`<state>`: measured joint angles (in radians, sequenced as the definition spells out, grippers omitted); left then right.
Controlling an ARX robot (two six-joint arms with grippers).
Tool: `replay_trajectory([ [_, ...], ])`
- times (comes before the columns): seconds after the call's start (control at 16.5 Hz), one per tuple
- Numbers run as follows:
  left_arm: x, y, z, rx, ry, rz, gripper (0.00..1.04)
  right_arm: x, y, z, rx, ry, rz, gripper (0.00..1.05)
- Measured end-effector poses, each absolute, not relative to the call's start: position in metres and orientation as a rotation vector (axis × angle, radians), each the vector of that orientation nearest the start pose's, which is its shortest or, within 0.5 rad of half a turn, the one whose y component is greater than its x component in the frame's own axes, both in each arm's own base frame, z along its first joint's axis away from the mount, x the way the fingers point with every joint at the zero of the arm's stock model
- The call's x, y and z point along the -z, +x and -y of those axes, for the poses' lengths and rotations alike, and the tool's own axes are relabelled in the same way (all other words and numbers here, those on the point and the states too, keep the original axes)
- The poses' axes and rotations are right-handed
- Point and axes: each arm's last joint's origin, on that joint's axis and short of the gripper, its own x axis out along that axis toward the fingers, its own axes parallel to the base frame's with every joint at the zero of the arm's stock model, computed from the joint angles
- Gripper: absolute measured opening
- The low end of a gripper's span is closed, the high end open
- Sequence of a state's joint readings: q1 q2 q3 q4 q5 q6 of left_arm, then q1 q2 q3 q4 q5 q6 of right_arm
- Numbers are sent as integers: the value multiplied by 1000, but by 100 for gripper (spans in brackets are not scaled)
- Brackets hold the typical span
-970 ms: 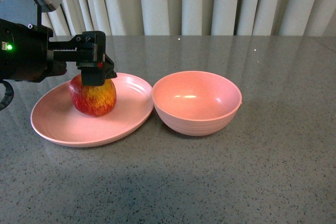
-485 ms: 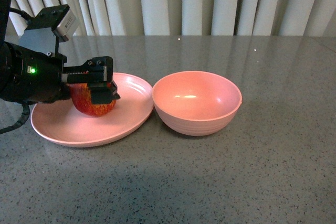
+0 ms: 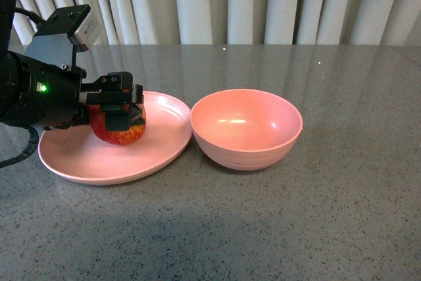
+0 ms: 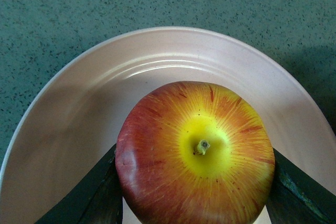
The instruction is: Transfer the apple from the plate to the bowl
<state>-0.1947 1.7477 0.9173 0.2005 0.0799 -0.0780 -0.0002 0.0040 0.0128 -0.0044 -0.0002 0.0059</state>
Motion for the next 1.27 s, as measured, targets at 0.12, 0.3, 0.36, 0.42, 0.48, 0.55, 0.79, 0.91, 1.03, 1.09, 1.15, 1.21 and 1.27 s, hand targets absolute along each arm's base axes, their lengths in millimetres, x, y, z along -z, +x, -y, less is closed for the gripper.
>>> replay_trajectory([
  [0.12,-181,342,73,245,-25,-607,66,-167,97,0,0,6,4,98],
  [0.3,-226,327,99,322,17,-465,66,-167,97,0,0,6,4,98],
  [0.36,-240,322,115,373,25,-424,66,-167,97,0,0,6,4,98],
  [0.42,-248,317,130,415,32,-403,66,-167,97,0,0,6,4,98],
  [0.48,-250,313,145,458,41,-403,66,-167,97,0,0,6,4,98],
  [0.55,-247,309,159,488,52,-415,66,-167,97,0,0,6,4,98],
  [0.79,-222,312,193,541,72,-490,66,-167,97,0,0,6,4,98],
  [0.91,-211,317,202,547,65,-523,66,-167,97,0,0,6,4,98],
  [1.03,-202,323,206,543,51,-539,66,-167,97,0,0,6,4,98],
  [1.09,-197,326,208,540,47,-548,66,-167,97,0,0,6,4,98],
  [1.15,-195,328,209,538,45,-551,66,-167,97,0,0,6,4,98],
  [1.21,-193,331,211,535,44,-552,66,-167,97,0,0,6,4,98],
  [1.27,-191,334,212,529,44,-556,66,-167,97,0,0,6,4,98],
])
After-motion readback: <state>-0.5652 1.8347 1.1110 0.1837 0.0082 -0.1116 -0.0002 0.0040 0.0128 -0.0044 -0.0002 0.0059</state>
